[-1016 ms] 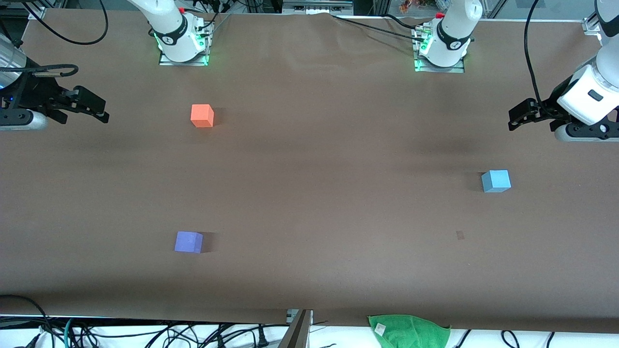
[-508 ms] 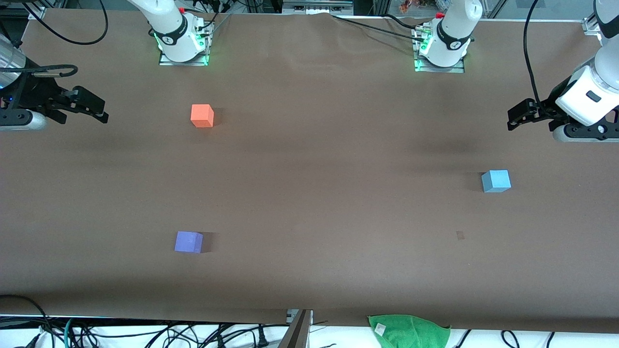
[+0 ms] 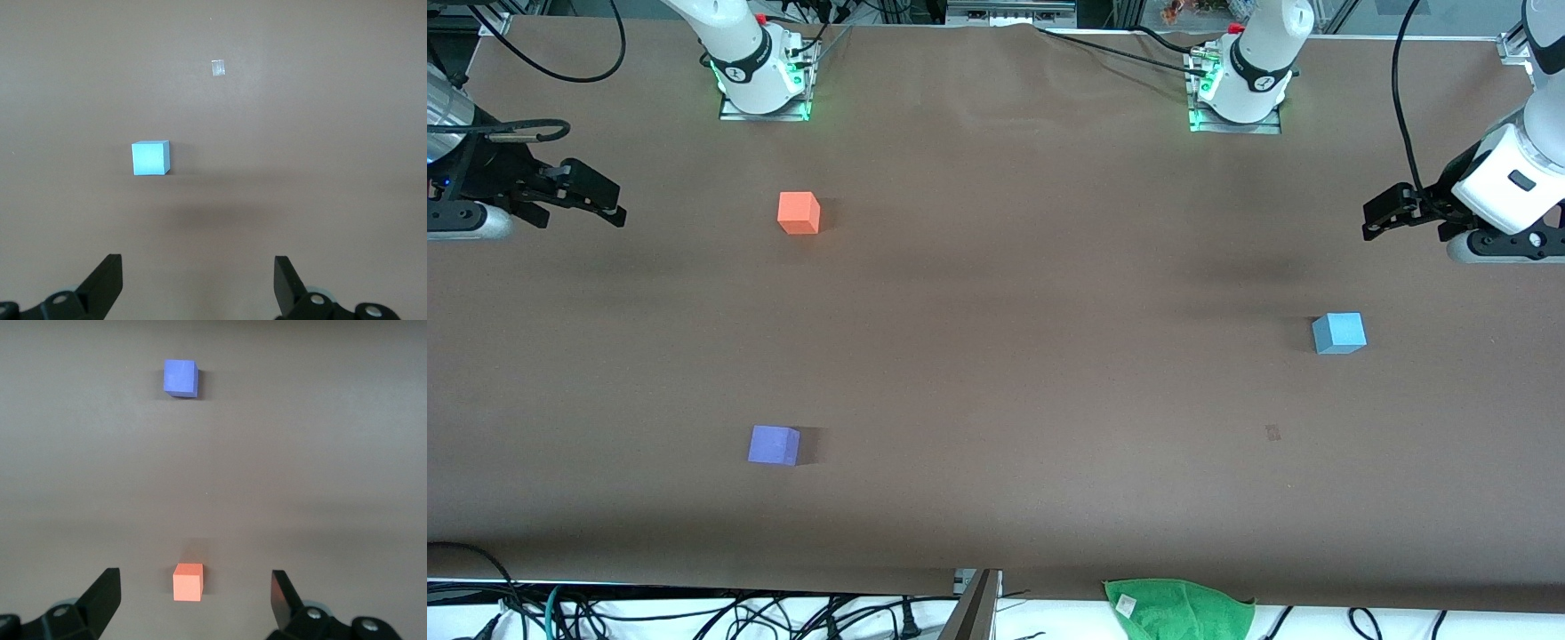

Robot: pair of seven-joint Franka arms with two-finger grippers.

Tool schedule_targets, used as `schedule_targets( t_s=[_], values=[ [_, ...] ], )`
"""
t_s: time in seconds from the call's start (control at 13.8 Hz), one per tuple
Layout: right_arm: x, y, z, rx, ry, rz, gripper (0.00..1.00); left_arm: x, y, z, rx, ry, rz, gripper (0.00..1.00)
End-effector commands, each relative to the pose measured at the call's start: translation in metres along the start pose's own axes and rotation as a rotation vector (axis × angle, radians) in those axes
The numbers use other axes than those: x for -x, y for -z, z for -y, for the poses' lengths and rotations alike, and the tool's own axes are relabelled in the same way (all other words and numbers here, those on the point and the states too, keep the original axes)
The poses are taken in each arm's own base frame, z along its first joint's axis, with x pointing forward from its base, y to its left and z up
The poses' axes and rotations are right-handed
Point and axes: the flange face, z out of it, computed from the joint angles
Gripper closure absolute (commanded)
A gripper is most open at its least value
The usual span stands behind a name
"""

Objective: Place blue block between orange and purple blocks

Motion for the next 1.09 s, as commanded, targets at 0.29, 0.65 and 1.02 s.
schedule_targets(
  t_s=[0.29, 0.65, 1.02],
  values=[
    [-0.001, 0.003, -0.001, 0.016, 0.014, 0.000, 0.01, -0.021, -0.038, 0.035, 0.005, 0.051, 0.078, 0.00],
    [-0.001, 0.003, -0.002, 0.016, 0.014, 0.005, 0.01, -0.051, -0.128, 0.075, -0.089, 0.071, 0.227, 0.00],
    [-0.001, 0.003, -0.003, 0.017, 0.012, 0.006, 0.01, -0.063, -0.229, 0.098, -0.066, -0.023, 0.153, 0.00]
  ],
)
